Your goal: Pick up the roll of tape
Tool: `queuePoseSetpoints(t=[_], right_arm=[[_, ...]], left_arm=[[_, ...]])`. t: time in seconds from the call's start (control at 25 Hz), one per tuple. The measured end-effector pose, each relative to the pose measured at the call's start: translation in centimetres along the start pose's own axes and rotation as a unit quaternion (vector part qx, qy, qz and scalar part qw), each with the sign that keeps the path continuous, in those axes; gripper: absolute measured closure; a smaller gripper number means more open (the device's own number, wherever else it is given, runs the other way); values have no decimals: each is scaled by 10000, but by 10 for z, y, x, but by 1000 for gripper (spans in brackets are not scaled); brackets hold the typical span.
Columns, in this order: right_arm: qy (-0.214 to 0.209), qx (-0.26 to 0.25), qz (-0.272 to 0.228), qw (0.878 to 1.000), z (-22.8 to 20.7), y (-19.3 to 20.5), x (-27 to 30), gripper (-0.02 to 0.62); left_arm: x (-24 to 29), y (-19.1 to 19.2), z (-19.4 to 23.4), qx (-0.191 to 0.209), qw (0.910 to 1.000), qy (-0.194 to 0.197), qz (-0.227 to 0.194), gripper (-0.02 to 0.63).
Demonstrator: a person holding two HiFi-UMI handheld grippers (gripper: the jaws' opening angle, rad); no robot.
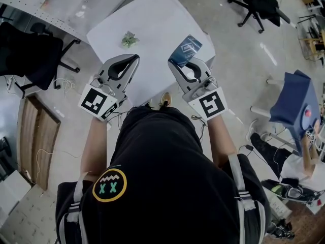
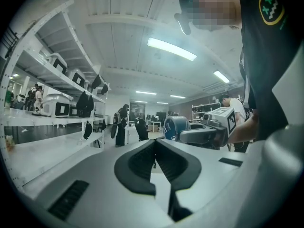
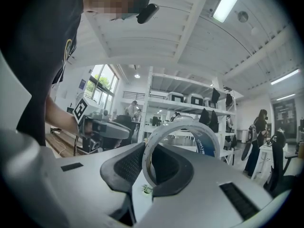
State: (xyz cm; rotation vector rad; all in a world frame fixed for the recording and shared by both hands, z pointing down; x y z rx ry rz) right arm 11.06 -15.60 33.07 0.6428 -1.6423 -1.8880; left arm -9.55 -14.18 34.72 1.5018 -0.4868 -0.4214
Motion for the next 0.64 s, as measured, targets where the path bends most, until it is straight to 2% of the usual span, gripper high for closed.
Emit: queuePoseSetpoints(t=[0.64], right_arm=[[-23,-41,-34,10000,-8,3,5,532]], left_arm=[[4,-3,2,67,9999,-90,-10,589]])
Point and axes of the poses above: the fingertips, and each gripper's own axes: x forward along the fingers, z to its left, y out of its underside, the point moved 8 cm from there along -x, backward along the fingers, and after that the axes turned 10 degrees about y, right-handed, at the moved point
